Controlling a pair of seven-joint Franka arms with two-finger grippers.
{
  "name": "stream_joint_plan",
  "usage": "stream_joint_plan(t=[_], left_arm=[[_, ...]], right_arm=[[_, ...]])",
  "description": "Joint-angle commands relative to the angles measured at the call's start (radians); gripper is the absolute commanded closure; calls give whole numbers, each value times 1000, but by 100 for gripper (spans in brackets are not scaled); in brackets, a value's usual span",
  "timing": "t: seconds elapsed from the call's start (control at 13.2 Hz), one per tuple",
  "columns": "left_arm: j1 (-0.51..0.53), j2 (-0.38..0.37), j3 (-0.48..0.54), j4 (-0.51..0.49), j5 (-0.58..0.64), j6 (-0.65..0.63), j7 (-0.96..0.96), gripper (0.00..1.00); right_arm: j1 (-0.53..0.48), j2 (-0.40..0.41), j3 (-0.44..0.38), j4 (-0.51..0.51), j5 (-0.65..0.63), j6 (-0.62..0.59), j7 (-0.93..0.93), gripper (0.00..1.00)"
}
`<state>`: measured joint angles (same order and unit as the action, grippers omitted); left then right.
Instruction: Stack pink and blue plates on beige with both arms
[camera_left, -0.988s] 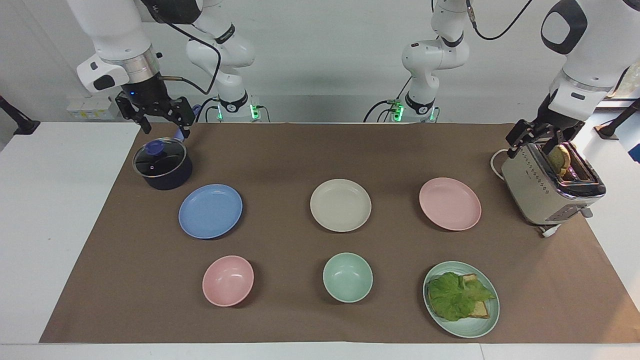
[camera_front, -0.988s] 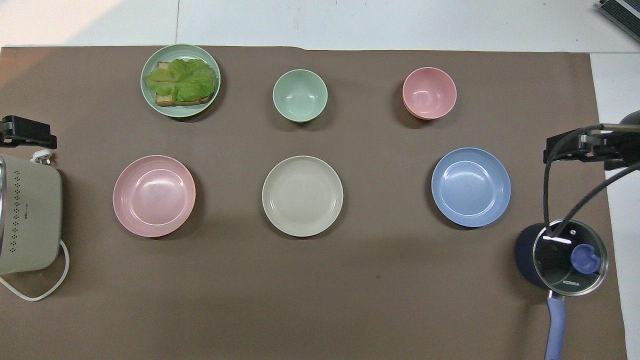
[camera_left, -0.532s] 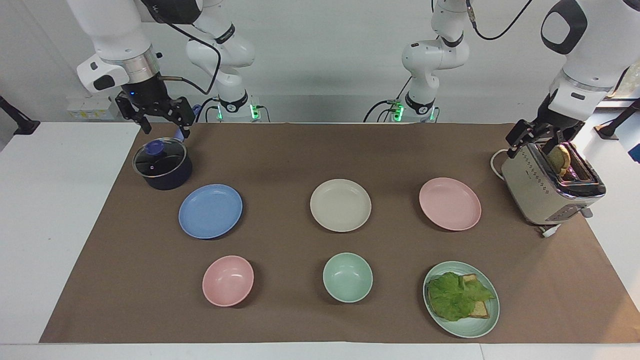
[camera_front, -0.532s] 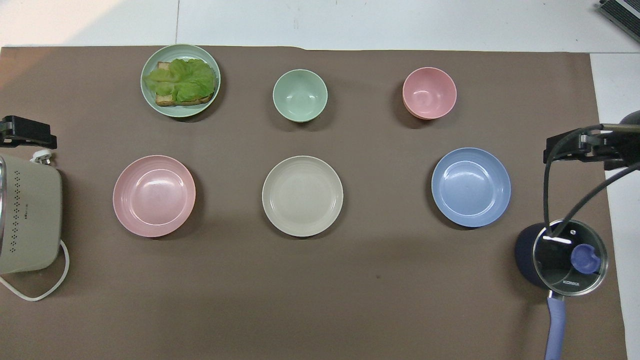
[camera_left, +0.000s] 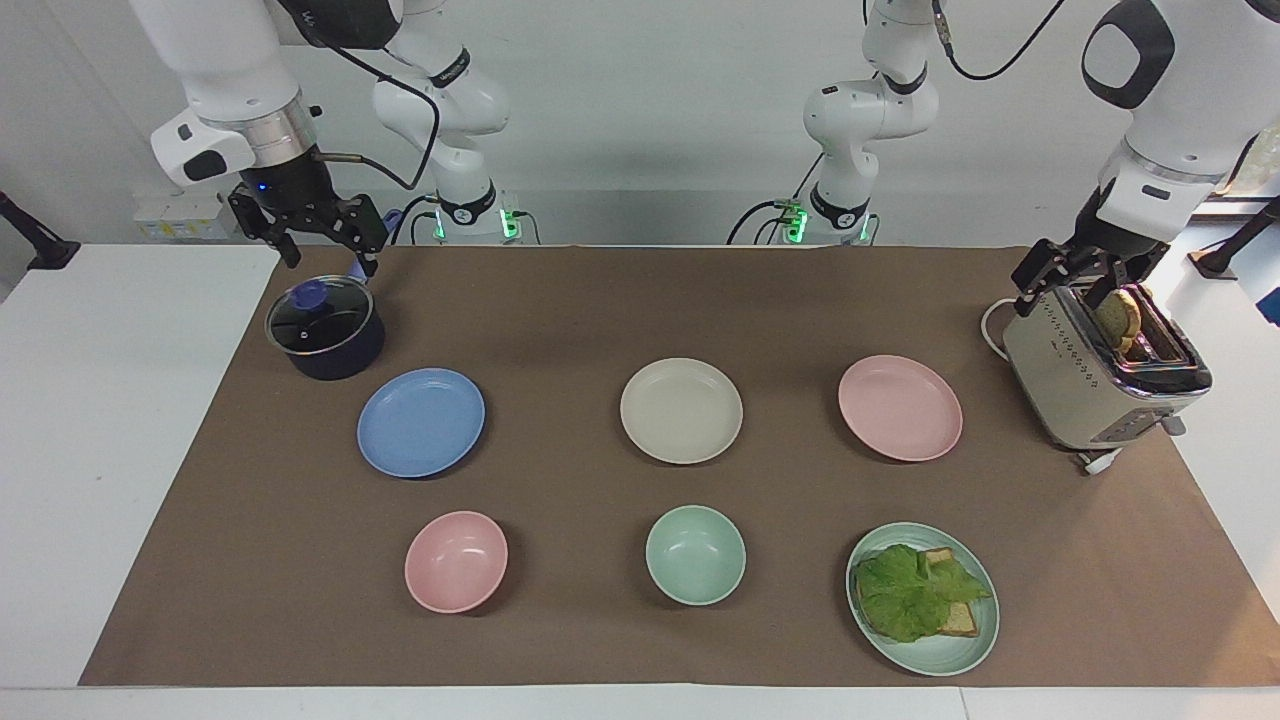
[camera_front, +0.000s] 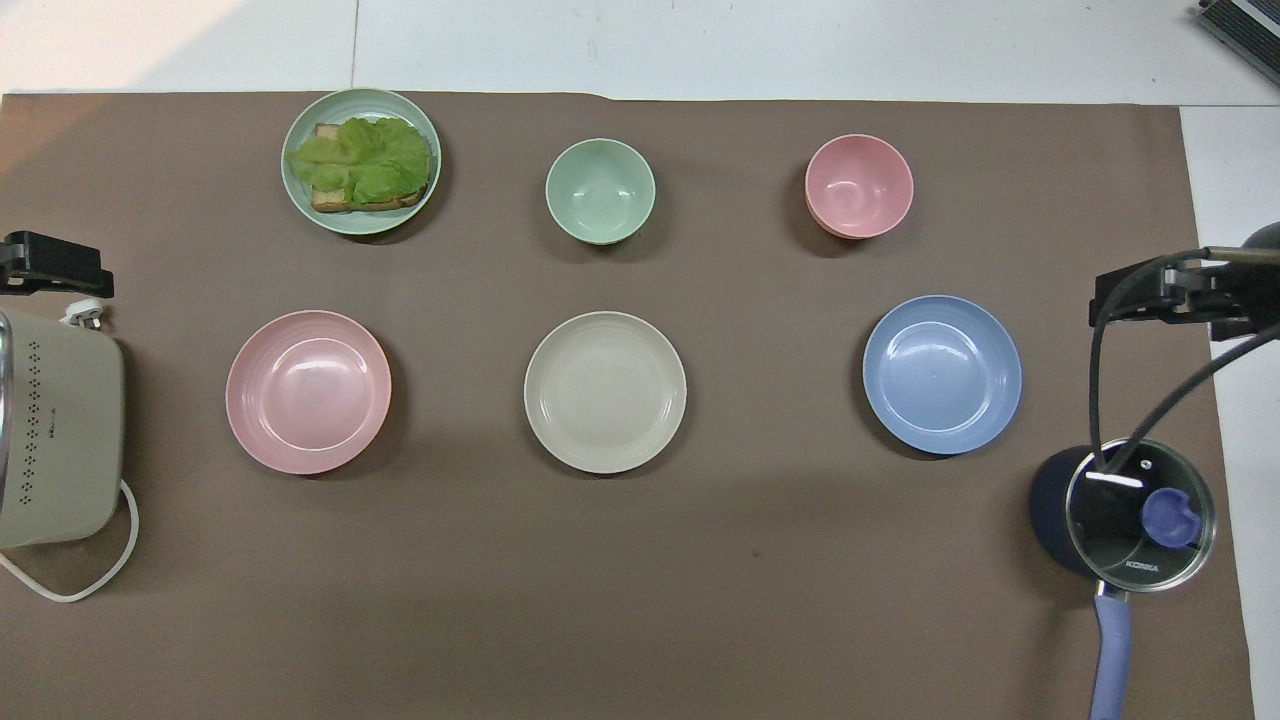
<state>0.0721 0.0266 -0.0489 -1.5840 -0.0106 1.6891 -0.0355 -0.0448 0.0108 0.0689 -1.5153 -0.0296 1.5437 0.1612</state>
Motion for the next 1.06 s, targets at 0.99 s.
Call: stream_joint_plan(t=[0.99], left_arm=[[22,3,11,-107,-26,35,-9,0]], right_arm=[[-4,-18,2,-26,11,19,-34,0]])
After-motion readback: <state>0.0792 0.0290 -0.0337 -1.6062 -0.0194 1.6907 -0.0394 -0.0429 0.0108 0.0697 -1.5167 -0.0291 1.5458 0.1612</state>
